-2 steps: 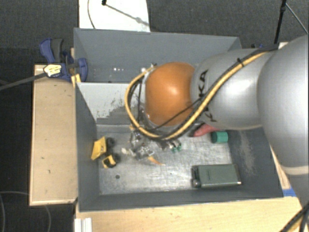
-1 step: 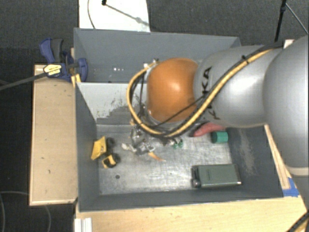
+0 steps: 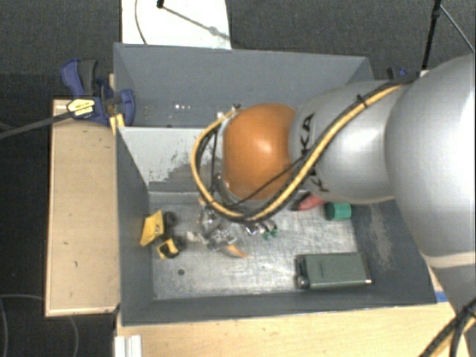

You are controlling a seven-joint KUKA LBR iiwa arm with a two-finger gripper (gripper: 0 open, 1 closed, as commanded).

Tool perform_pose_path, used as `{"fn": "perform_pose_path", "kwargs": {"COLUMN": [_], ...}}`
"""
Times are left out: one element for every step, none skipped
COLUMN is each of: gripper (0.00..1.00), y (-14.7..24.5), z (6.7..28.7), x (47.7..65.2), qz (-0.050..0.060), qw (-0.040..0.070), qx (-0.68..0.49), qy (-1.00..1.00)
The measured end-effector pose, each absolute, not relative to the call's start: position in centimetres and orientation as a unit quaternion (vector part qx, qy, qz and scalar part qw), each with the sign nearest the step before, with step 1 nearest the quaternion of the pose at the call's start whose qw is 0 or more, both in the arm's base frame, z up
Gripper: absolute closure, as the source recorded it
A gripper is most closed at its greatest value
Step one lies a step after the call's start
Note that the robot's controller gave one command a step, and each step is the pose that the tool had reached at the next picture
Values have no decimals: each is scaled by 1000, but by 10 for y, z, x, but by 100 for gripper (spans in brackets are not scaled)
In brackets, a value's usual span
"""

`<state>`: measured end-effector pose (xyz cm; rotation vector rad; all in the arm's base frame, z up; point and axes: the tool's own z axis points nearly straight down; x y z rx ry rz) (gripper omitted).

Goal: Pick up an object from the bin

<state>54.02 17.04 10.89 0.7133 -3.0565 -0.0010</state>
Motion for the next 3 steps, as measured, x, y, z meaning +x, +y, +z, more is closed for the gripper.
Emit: {"fn": "perform_pose_path", "kwargs": {"gripper": [100,100,100], "y": [169,167,171], "z": [134,197,233], "x": [537,540,532], "qz": [0,0,0], "qw": [5,1,-3], "qx": [223,223,226], "qy": [-975,-975,-974]}}
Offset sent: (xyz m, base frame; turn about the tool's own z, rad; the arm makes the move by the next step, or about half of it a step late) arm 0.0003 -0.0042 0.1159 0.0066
